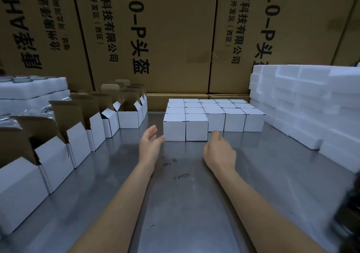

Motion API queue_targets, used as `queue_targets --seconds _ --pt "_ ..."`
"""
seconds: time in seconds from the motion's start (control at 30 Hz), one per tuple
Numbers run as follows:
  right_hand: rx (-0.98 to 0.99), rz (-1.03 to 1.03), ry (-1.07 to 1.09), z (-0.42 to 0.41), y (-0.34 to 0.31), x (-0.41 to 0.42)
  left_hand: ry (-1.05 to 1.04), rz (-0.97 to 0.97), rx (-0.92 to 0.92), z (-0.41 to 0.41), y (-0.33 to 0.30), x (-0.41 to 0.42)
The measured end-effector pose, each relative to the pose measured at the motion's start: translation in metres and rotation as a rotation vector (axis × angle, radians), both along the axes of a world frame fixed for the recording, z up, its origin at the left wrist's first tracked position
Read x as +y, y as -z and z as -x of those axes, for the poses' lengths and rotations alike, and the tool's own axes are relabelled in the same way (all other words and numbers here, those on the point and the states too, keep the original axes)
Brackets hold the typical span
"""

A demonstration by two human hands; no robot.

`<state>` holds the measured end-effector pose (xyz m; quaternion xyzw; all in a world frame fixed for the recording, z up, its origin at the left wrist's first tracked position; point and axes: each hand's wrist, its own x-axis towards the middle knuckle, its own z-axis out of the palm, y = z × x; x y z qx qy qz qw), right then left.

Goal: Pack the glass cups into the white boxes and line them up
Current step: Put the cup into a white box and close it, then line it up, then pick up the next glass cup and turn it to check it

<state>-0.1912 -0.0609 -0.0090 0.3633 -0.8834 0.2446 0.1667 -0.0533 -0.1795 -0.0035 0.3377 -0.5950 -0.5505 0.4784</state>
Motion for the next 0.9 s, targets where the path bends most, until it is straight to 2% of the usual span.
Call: queue_targets --seconds 0.17,0.37,0.5,0.63,0.9 --pt "0.043 -0.132 -0.041 -0.029 0.002 0.034 0.041 0.043 -0.008 -0.024 0.001 0.039" --pt "0.028 -0.145 -0.087 -0.063 0.004 0.080 0.050 0.059 0.028 -0.055 0.001 0.077" --pt "-0.038 -0.137 -0.111 -0.079 0.002 0.107 0.096 0.039 0.075 -0.072 0.003 0.096" --pt "-0.142 -0.186 -0.165 -0.084 -0.008 0.125 0.175 -0.060 0.167 -0.086 0.003 0.107" --pt "-0.199 -0.148 0.035 -0.052 -0.066 0.158 0.221 -0.082 0.116 -0.089 -0.003 0.115"
